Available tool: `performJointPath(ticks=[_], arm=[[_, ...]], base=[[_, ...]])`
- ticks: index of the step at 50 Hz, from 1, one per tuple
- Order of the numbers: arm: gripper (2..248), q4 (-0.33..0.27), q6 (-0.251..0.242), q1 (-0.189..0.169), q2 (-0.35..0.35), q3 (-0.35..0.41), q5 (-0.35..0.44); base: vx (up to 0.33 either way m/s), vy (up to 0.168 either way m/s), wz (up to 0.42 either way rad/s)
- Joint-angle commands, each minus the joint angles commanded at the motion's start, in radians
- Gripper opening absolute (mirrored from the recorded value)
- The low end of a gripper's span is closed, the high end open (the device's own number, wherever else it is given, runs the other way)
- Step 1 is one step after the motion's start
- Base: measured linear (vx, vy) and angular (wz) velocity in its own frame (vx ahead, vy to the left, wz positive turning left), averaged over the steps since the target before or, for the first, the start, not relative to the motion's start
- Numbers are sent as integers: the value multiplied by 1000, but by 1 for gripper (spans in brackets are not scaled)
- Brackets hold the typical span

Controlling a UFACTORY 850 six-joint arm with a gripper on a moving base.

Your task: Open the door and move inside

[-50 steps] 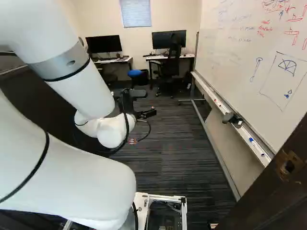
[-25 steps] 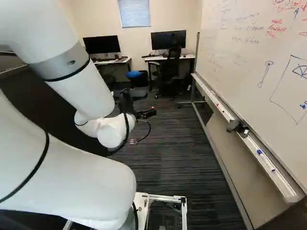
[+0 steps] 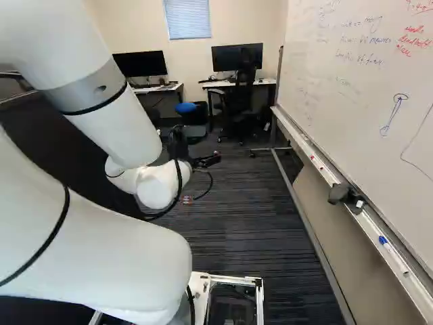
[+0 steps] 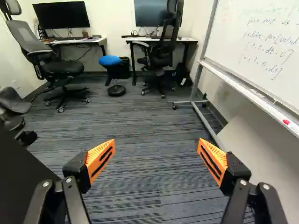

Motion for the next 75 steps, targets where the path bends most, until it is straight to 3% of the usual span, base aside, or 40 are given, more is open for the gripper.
performJointPath(ticks=[75], arm=[[247, 0, 0, 0, 0, 0, 0]], base=[[241, 6, 15]])
